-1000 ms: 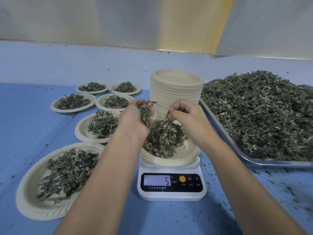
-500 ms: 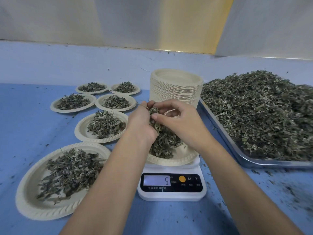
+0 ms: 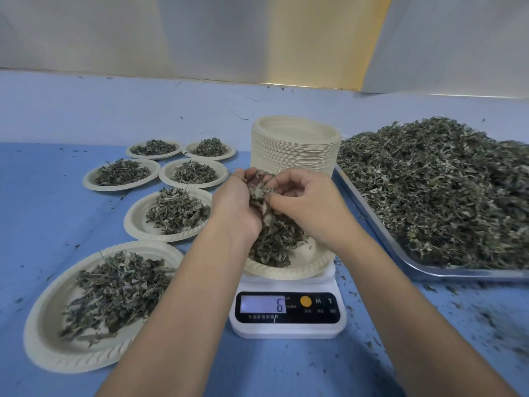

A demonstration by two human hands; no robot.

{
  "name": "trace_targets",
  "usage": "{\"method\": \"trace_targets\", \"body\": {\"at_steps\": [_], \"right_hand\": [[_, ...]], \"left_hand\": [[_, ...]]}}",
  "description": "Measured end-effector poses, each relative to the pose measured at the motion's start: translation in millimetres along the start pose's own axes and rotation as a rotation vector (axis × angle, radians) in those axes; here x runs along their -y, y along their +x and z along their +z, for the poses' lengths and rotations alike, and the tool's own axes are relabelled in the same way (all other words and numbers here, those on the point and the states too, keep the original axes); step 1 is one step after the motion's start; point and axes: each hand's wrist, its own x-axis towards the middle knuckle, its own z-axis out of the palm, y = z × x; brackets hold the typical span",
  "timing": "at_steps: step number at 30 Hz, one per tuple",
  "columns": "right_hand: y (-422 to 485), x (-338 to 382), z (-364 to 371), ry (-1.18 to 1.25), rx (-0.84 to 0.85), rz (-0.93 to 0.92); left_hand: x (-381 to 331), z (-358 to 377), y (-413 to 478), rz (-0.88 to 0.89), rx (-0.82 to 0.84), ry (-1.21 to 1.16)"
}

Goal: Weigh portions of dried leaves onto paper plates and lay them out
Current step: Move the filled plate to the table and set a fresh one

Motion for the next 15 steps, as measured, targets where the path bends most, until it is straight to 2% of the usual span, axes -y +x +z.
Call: {"method": "trace_targets", "body": {"at_steps": [5,11,15], "right_hand": [[5,-4,-14,0.078,-0.047,0.077],[5,-6,-12,-0.023,-0.019,0.122],[6,-10,-12,-0.039,-0.022,0.110]], "left_hand": [[-8,-7,5,0.041,-0.052,-0.009],[-13,-10,3,0.041,-0.063,-0.144],[-13,-9,3,0.039,-0.063,-0.142]]}}
